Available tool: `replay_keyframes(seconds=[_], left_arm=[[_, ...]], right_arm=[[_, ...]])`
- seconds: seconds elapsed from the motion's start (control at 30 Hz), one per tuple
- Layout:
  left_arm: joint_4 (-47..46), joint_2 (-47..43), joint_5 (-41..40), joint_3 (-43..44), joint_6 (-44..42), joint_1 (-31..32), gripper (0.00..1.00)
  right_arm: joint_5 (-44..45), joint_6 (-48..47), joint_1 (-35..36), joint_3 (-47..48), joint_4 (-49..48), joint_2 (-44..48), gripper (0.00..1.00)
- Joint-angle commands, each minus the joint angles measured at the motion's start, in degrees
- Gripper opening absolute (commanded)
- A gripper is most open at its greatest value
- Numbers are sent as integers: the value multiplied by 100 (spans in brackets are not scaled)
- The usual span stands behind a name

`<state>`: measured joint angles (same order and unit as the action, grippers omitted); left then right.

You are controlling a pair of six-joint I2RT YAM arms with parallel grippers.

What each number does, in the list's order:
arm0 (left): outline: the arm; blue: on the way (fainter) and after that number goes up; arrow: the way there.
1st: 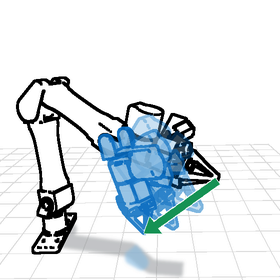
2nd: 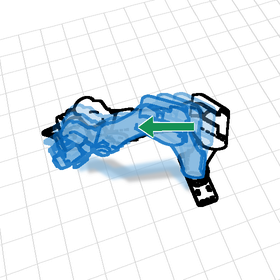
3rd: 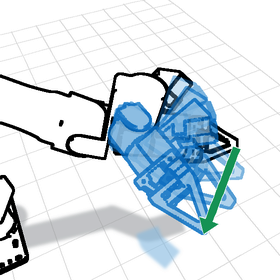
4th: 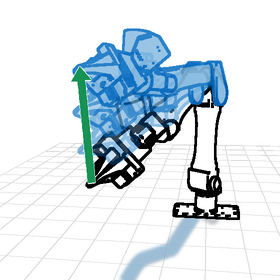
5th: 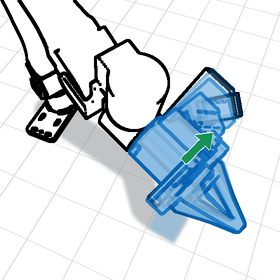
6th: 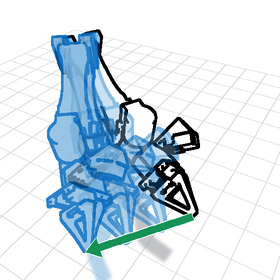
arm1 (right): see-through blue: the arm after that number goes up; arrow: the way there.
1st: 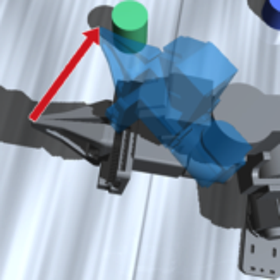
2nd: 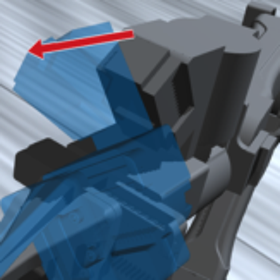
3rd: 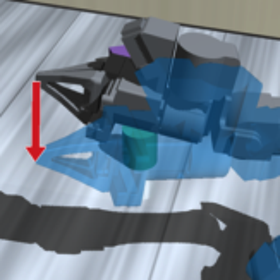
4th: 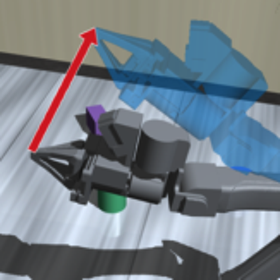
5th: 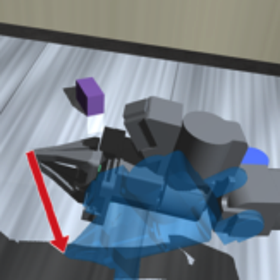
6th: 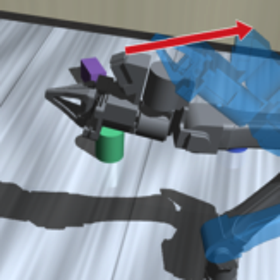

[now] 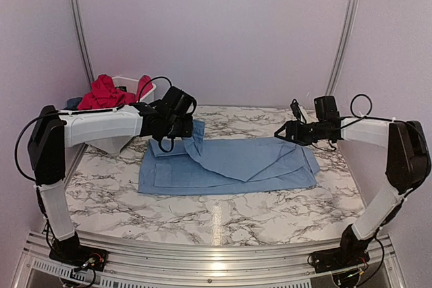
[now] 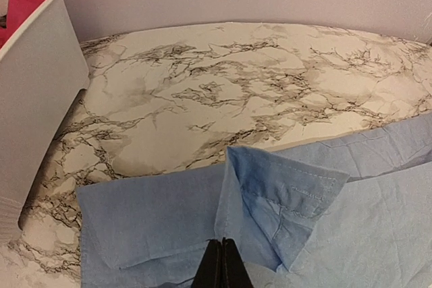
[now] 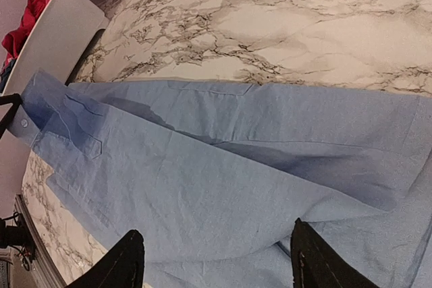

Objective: Fold and stack the mixed laundry pile
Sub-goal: Fold the 1/3-folded shirt at the center of the board, then rotate the rectangle-folded shirt at the center of the board.

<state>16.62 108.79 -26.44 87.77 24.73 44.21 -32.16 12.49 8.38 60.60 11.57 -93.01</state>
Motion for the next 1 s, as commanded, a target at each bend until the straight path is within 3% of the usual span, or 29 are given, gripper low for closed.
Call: replay_keyframes(seconds=[0.0, 0.4, 0.53, 0.67, 0.77, 0.97], left_arm=[[-401, -192, -9, -639, 421, -16, 0], [-959, -242, -372, -1572, 734, -255, 2], [-884, -547, -812, -1797, 760, -298, 42], [-853, -737, -906, -1579, -193, -206, 74], [-805, -373, -178, -1057, -1044, -148, 86], [-599, 777, 791, -63, -1698, -242, 93]], right_arm=[[-100, -114, -43, 154, -64, -192, 67], [-239, -108, 44, 23, -240, -485, 62], [-199, -115, 114, 10, -157, -401, 61], [-146, 117, 120, -325, -243, 24, 62], [-30, 240, 277, -688, -196, 379, 62], [301, 767, 1127, -1428, -356, 796, 61]])
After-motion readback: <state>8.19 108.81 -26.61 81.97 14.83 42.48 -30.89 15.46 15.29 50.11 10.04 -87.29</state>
